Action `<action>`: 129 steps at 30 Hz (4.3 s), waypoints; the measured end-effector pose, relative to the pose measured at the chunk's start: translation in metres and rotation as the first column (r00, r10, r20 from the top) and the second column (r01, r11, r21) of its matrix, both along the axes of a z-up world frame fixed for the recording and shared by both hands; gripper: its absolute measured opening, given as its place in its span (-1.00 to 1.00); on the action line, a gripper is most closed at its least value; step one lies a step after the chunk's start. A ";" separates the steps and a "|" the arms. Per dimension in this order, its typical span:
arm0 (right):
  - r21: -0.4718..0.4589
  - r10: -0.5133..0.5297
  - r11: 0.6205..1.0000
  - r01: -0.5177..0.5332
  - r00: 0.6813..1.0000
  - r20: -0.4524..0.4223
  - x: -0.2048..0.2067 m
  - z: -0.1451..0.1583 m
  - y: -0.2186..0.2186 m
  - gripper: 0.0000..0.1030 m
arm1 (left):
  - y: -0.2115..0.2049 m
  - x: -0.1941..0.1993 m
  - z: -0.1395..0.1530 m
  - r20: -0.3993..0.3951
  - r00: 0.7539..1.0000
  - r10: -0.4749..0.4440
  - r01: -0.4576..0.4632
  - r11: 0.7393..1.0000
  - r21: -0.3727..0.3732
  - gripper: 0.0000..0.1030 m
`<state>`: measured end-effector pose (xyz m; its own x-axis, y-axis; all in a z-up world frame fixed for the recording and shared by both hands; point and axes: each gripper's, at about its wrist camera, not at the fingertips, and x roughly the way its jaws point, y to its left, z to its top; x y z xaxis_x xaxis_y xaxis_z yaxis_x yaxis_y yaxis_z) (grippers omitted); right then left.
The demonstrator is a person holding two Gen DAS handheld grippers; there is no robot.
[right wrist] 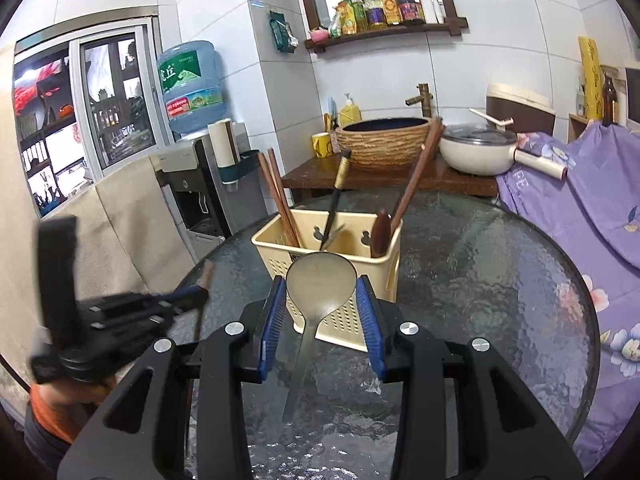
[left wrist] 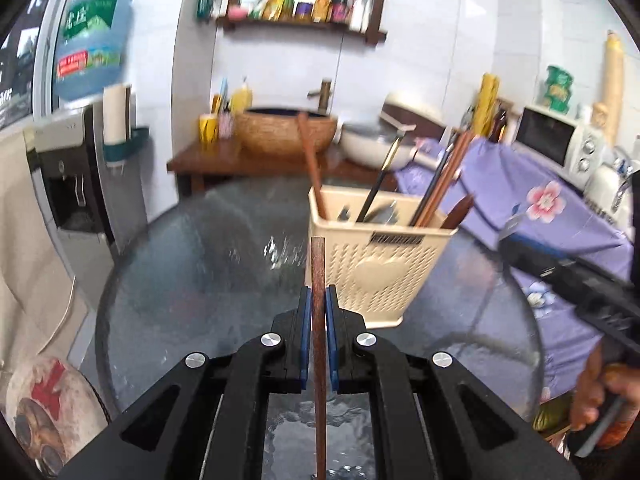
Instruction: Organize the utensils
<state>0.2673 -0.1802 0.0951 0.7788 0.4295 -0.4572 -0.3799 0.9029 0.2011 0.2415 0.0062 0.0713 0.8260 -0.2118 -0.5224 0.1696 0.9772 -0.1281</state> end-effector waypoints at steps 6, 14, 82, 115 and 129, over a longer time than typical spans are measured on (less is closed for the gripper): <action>-0.007 0.016 1.000 -0.016 1.000 0.011 -0.005 0.007 0.007 -0.28 | -0.006 -0.015 0.019 0.049 0.998 -0.028 0.028 1.000 -0.012 -0.87; -0.019 0.015 1.000 -0.015 0.999 0.038 -0.007 0.022 0.009 -0.28 | -0.008 -0.022 0.041 0.093 0.994 -0.057 0.060 0.998 -0.033 -0.87; -0.033 -0.092 0.994 0.105 0.955 0.283 -0.122 -0.020 -0.015 0.89 | 0.018 -0.127 -0.021 0.319 0.943 0.090 -0.098 0.995 0.011 0.88; -0.050 -0.007 0.998 0.023 0.949 0.314 -0.245 -0.051 -0.027 0.89 | 0.022 -0.216 -0.035 0.320 0.945 0.073 -0.052 0.996 -0.072 0.88; -0.043 -0.012 0.999 0.026 0.951 0.308 -0.242 -0.051 -0.028 0.89 | 0.019 -0.216 -0.037 0.318 0.947 0.047 -0.031 0.998 -0.053 0.88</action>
<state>0.0251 -0.2078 0.0440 0.8925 0.3975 -0.2130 -0.3995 0.9160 0.0354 0.0260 0.0251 0.0343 0.9558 -0.1939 -0.2210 0.1708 0.9780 -0.1196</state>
